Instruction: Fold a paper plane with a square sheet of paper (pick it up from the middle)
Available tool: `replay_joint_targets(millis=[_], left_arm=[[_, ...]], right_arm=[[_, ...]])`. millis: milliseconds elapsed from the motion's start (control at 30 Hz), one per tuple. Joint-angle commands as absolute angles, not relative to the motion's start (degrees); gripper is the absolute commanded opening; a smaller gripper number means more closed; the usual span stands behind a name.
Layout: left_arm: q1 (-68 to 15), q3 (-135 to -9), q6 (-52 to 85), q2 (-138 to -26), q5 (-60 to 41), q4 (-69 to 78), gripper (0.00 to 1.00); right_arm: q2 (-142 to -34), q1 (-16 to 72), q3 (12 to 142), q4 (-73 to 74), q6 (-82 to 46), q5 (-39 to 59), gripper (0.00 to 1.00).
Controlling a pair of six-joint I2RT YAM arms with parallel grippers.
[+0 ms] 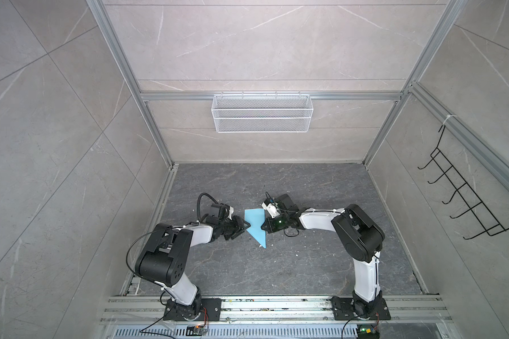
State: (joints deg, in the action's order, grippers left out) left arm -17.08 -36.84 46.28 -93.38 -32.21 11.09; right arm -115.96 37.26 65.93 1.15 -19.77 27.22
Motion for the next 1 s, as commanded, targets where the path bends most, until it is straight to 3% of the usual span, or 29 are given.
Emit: replay_joint_targets(millis=[0,233,967], left_arm=[[-16.7,-38.8,45.4,-94.6,-34.5,13.4,0.46],[-16.7,-40.1,45.9,-96.9,-35.4,13.5,0.41],[-16.4,-39.0,52.1,-95.2,-30.5,9.8,0.49]], right_arm=[[-117.8,37.0,65.1,-0.9,-20.2,24.2,0.07],[-117.8,37.0,65.0,-1.0,-20.1,24.2,0.07],[-117.8,36.9,64.9,-1.1,-20.1,23.7,0.08]])
